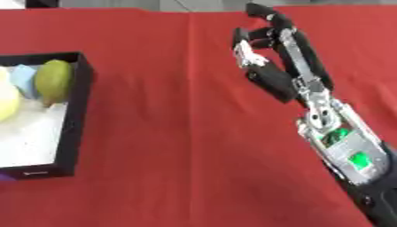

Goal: Pick up the objects with one hand, pass them to the other hand, and then place them into the box on the other side of the table.

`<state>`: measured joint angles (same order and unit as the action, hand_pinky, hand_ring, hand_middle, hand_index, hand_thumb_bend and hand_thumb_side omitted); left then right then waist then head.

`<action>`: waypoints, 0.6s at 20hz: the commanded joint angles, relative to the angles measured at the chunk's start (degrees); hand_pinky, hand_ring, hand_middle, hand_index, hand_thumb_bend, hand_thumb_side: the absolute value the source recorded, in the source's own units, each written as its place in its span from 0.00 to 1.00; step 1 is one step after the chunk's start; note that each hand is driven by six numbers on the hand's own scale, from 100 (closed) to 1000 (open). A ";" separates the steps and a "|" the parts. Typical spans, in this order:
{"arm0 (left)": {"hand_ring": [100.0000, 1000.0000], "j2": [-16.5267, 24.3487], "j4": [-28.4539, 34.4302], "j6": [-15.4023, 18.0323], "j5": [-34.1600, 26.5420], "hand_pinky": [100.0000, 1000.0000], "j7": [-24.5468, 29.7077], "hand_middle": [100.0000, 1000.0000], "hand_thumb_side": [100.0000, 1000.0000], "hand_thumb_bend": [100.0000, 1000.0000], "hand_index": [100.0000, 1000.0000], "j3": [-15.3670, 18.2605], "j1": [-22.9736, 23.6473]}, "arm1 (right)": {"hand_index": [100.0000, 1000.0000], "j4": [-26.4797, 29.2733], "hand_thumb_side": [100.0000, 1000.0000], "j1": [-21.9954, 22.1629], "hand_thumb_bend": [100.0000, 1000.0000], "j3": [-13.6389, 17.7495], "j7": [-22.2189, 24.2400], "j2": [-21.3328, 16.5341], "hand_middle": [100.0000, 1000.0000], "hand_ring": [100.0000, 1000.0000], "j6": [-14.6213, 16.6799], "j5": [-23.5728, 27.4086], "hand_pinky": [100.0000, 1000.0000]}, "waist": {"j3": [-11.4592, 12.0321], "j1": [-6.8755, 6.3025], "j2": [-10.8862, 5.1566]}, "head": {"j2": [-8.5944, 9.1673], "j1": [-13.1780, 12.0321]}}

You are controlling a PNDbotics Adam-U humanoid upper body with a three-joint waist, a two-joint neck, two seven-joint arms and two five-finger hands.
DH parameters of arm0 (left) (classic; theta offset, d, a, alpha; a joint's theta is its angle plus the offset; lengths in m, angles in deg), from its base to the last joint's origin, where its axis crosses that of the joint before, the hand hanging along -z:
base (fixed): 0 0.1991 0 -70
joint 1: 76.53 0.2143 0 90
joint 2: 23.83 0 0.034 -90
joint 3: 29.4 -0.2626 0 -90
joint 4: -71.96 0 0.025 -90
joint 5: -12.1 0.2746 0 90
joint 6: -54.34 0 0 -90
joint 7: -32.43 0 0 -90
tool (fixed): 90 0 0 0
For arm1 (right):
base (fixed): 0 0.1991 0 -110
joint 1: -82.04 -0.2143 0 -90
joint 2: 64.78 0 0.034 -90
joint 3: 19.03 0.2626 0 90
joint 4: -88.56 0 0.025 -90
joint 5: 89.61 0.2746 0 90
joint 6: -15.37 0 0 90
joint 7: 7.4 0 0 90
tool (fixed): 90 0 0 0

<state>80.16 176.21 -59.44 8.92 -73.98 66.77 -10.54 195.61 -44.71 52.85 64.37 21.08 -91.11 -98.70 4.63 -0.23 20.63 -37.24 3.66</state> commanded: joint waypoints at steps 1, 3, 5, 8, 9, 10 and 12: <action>0.72 -3.02 5.24 2.79 -2.76 0.92 -1.43 0.75 0.79 0.39 0.77 2.30 0.85 | 0.89 1.17 0.54 0.34 0.00 4.82 -2.81 -1.93 0.87 0.76 -0.06 2.30 0.73 | -0.18 -0.08 -1.86 | -0.34 0.11; 0.73 -5.86 7.80 4.54 -4.50 0.91 -2.18 0.76 0.68 0.44 0.78 2.65 1.52 | 0.87 0.73 0.49 1.15 0.00 7.66 -4.56 -2.20 0.87 0.76 0.19 3.96 0.73 | -0.17 -0.11 -2.01 | -0.48 0.23; 0.74 -8.76 9.54 6.33 -6.29 0.91 -2.89 0.77 0.64 0.48 0.78 2.79 1.82 | 0.87 -0.15 0.45 1.94 0.00 10.04 -6.35 -2.24 0.88 0.77 0.55 5.73 0.73 | -0.04 -0.16 -2.12 | -0.69 0.32; 0.75 -11.31 10.25 9.14 -9.10 0.91 -2.54 0.79 0.63 0.50 0.80 2.56 2.08 | 0.88 -1.73 0.43 2.89 0.00 12.15 -9.16 -2.28 0.92 0.79 1.01 8.54 0.73 | 0.13 -0.15 -2.35 | -1.43 0.37; 0.75 -11.81 10.30 10.07 -10.04 0.91 -2.20 0.79 0.63 0.50 0.80 2.55 2.20 | 0.89 -2.21 0.43 3.18 0.00 12.60 -10.10 -2.31 0.93 0.79 1.23 9.47 0.72 | 0.17 -0.09 -2.46 | -1.63 0.36; 0.75 -12.21 10.32 10.99 -10.96 0.91 -1.92 0.79 0.63 0.50 0.80 2.61 2.32 | 0.90 -2.74 0.44 3.47 0.00 12.90 -11.01 -2.36 0.94 0.80 1.44 10.39 0.73 | 0.21 0.00 -2.56 | -1.80 0.37; 0.75 -12.84 10.15 12.69 -12.66 0.91 -1.56 0.78 0.64 0.49 0.79 2.74 2.54 | 0.90 -3.73 0.45 3.98 0.00 13.09 -12.46 -2.57 0.94 0.80 1.85 12.08 0.73 | 0.30 0.18 -2.75 | -1.98 0.37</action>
<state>66.90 185.20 -47.94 -2.63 -75.75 68.80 -7.74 191.89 -40.18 65.12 53.01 20.15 -89.51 -87.77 4.84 -0.02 19.33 -38.95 3.74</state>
